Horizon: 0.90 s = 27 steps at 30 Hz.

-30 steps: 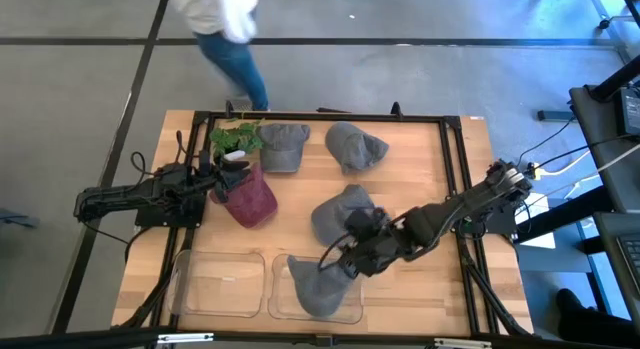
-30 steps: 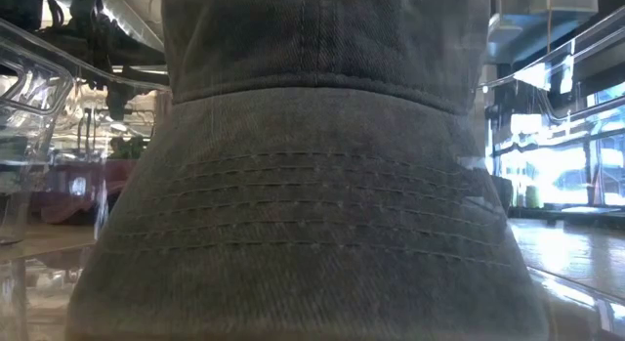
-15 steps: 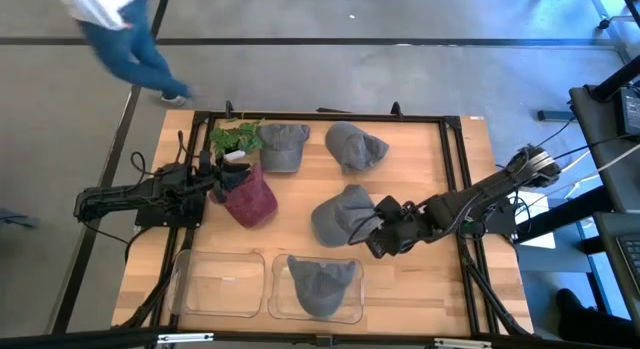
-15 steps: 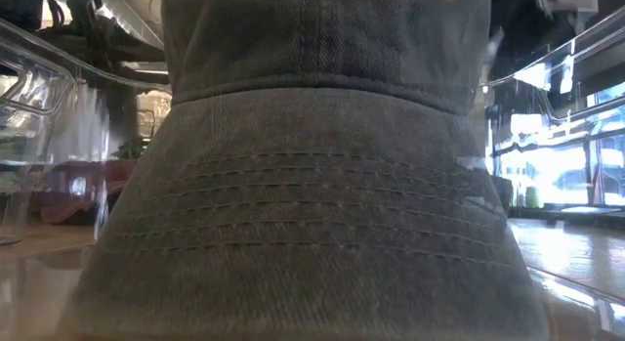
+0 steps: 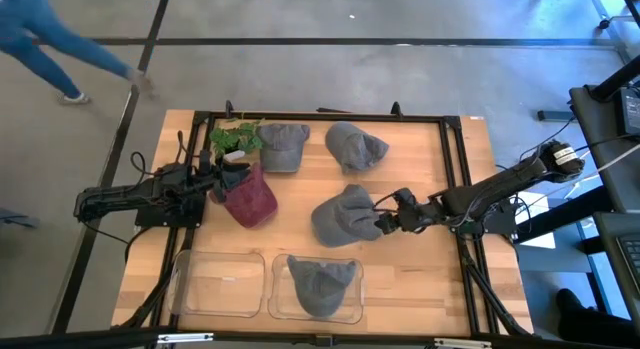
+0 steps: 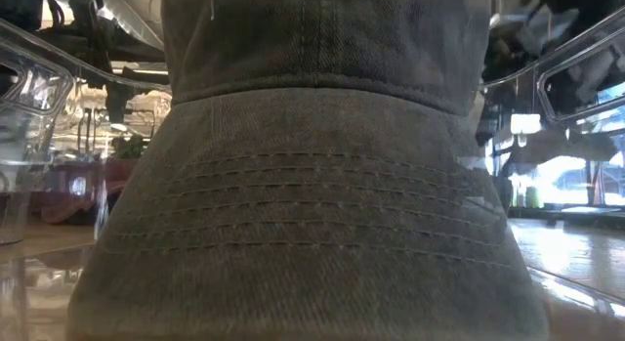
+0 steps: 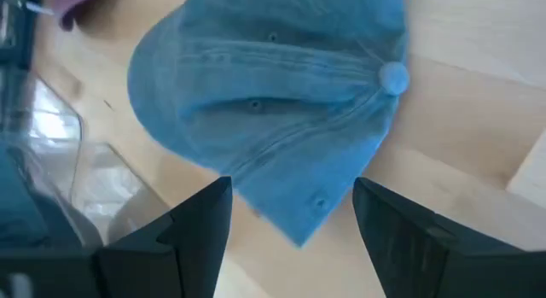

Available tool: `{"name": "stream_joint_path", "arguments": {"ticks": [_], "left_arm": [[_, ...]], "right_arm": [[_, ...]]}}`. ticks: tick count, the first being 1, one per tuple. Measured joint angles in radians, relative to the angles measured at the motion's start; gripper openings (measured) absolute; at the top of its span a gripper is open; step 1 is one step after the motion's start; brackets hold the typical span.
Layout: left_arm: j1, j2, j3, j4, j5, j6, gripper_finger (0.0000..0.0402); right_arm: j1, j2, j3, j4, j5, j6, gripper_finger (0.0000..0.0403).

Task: Pick & Place hat
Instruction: Put the grey cap into the right transparent bin

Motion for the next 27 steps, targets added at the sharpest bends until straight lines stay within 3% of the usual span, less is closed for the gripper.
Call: {"name": "stream_joint_path", "arguments": {"ticks": [6,10,27], "left_arm": [[0.0,0.0,0.0,0.0,-0.001,-0.003,0.0161],[0.0,0.0,0.0,0.0,-0.003,-0.003,0.0164],[0.0,0.0,0.0,0.0,-0.004,-0.018,0.0162]], "right_arm": [[-0.051,0.001,-0.118,0.217,-0.031,0.039,0.0246],[-0.075,0.001,-0.145,0.24,-0.09,0.064,0.0246],[-0.114,0.018,-0.274,0.504,-0.131,0.151,0.0245]]}}
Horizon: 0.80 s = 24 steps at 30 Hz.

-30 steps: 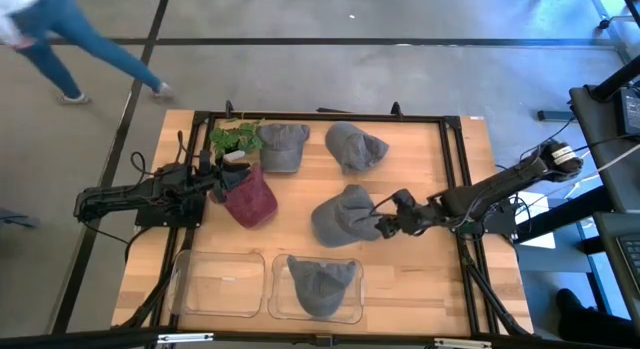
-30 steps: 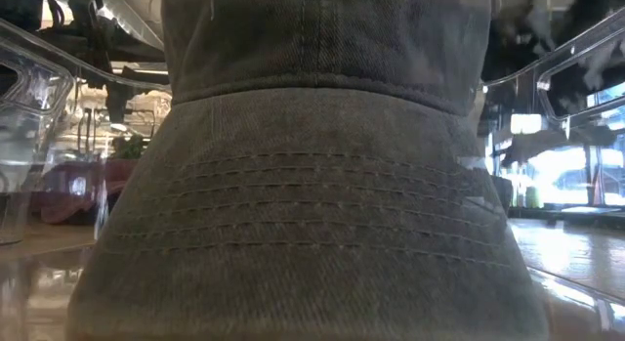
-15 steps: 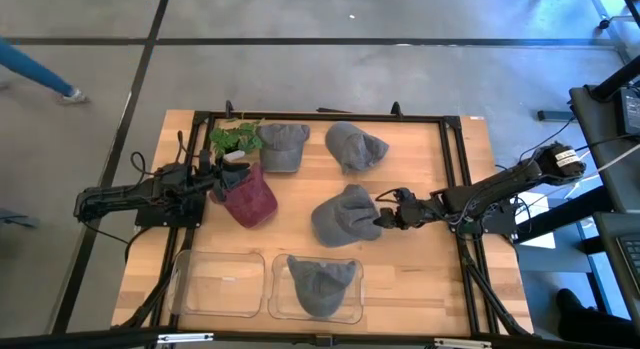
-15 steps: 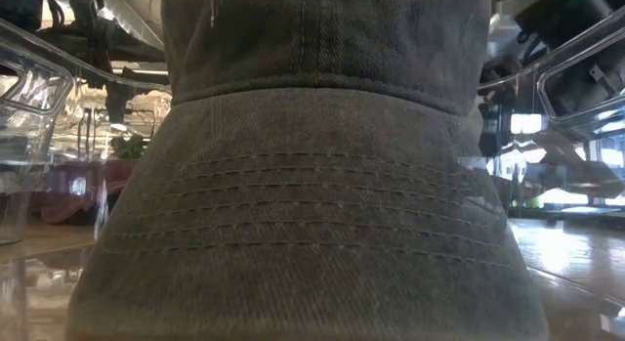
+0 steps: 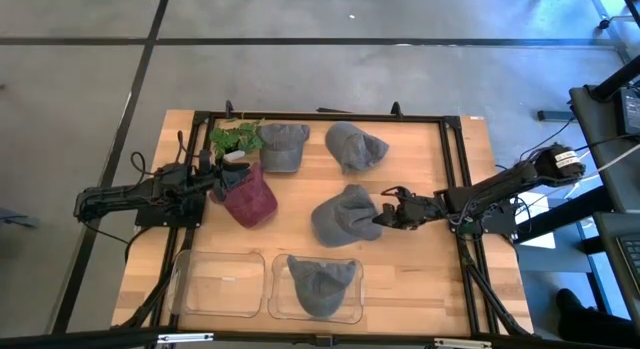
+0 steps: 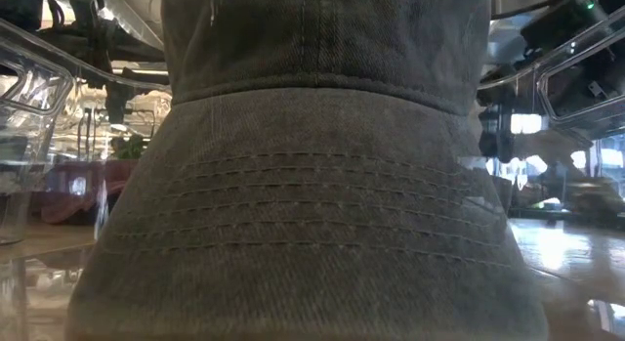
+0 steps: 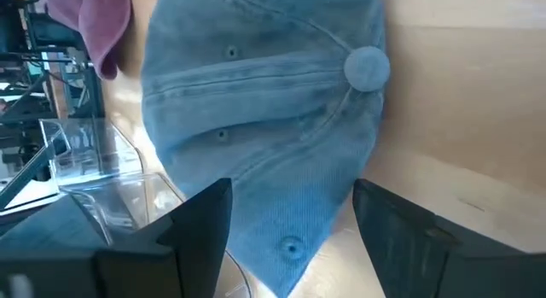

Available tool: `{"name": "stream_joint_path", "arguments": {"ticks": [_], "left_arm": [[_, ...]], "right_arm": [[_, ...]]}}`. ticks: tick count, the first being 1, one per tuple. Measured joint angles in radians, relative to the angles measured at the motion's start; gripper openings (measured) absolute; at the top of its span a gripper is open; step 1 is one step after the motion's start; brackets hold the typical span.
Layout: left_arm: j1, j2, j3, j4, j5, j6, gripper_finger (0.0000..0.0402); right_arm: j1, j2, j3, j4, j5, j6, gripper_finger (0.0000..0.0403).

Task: Pick & Place hat
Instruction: Put the grey cap into the right transparent bin

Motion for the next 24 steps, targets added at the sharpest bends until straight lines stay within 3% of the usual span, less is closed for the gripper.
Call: {"name": "stream_joint_path", "arguments": {"ticks": [8,12,18,24], "left_arm": [[0.0,0.0,0.0,0.0,0.0,0.0,0.0164],[0.0,0.0,0.0,0.0,0.0,0.003,0.0162],[0.0,0.0,0.0,0.0,-0.001,0.026,0.0164],[0.0,0.0,0.0,-0.004,-0.018,0.026,0.0162]], "right_arm": [[-0.006,0.134,0.0,0.175,-0.005,0.0,0.0245],[-0.011,0.207,0.008,0.198,-0.063,0.039,0.0245],[-0.015,0.282,0.036,0.299,-0.018,0.0,0.0244],[-0.015,0.334,0.065,0.302,0.002,-0.013,0.019]]}}
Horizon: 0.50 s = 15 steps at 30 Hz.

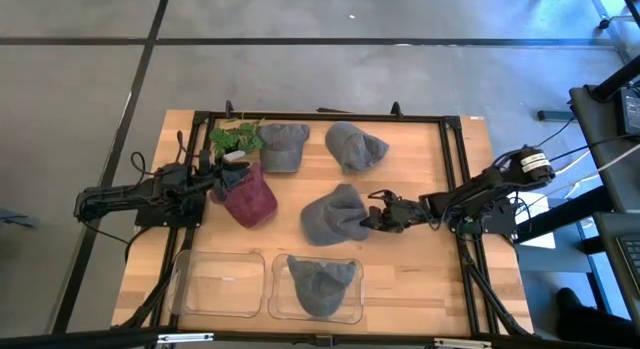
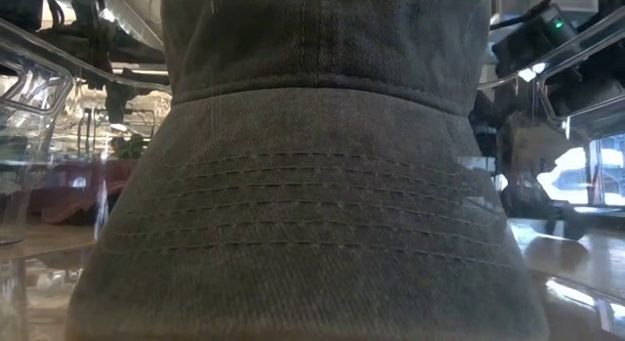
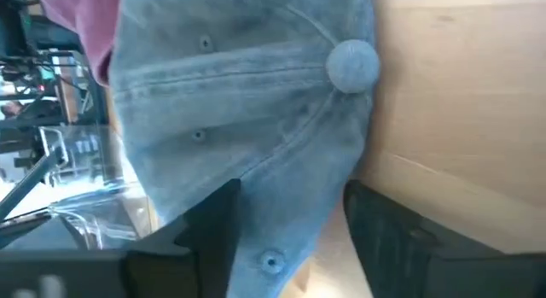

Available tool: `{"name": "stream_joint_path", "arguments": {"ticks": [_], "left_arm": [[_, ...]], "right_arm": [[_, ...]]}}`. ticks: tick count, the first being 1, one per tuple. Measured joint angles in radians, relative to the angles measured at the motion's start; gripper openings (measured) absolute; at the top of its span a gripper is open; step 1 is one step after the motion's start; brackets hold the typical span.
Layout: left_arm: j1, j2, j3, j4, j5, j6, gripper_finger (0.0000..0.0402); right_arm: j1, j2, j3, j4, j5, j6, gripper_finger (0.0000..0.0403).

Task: Pick & Place hat
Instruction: Put the grey cap into the right transparent bin

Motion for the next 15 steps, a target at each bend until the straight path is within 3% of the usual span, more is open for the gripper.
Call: {"name": "stream_joint_path", "arguments": {"ticks": [10,15], "left_arm": [[0.0,0.0,0.0,-0.038,0.0,0.0,0.0163],[0.0,0.0,0.0,-0.048,-0.001,0.0,0.0161]], "right_arm": [[0.0,0.019,0.002,-0.004,0.151,-0.05,0.0025],[0.0,0.019,0.001,-0.007,0.157,-0.071,0.0011]]}}
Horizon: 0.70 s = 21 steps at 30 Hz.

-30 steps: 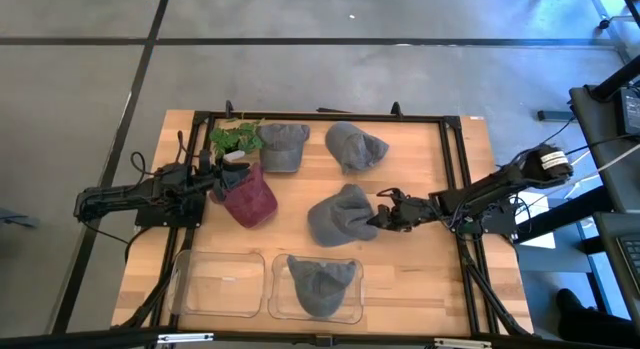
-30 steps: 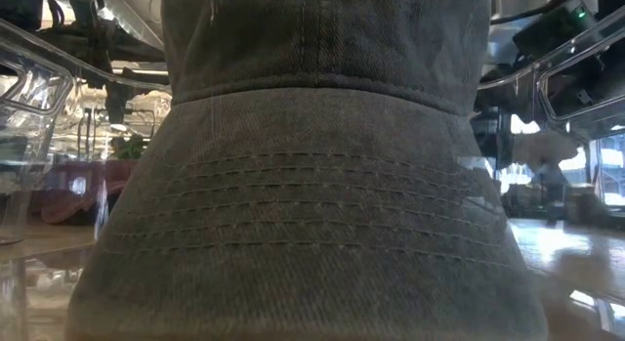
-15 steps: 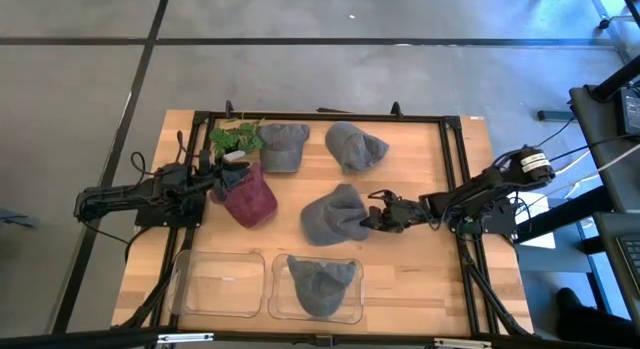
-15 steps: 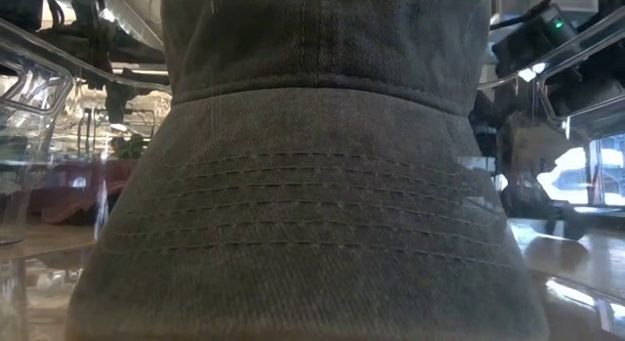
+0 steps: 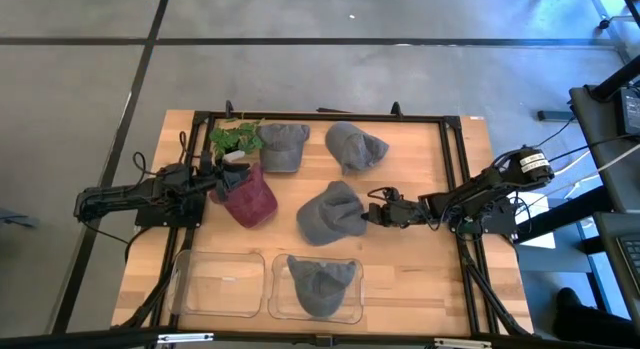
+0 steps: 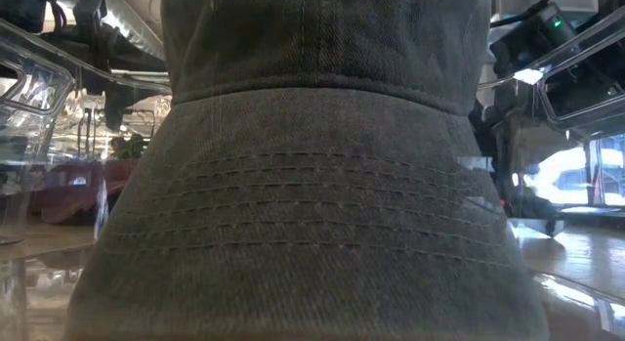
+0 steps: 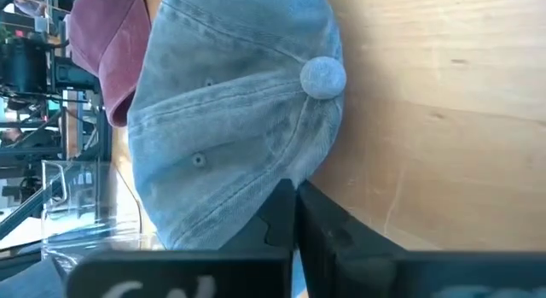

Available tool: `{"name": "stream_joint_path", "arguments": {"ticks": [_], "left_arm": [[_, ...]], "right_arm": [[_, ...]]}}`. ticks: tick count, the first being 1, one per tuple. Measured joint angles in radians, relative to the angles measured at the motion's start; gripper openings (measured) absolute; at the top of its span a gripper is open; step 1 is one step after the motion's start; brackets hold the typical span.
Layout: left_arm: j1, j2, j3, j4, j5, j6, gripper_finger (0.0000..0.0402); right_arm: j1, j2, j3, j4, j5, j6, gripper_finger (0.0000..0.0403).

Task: Pick & Place hat
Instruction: Put the grey cap into the right transparent bin

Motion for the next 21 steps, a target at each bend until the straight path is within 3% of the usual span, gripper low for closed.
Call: {"name": "stream_joint_path", "arguments": {"ticks": [8,13,16,21], "left_arm": [[0.0,0.0,0.0,0.001,0.0,0.0,0.0163],[0.0,0.0,0.0,0.008,0.001,0.0,0.0162],[0.0,0.0,0.0,0.008,-0.003,0.0,0.0164],[0.0,0.0,0.0,0.008,-0.004,0.0,0.0163]], "right_arm": [[-0.014,-0.024,-0.001,0.057,0.004,-0.174,0.0004],[-0.047,-0.063,0.075,0.01,-0.025,-0.336,0.0003],[-0.083,-0.097,0.17,-0.112,-0.067,-0.453,0.0002],[-0.141,-0.14,0.4,-0.516,-0.106,-0.692,0.0002]]}}
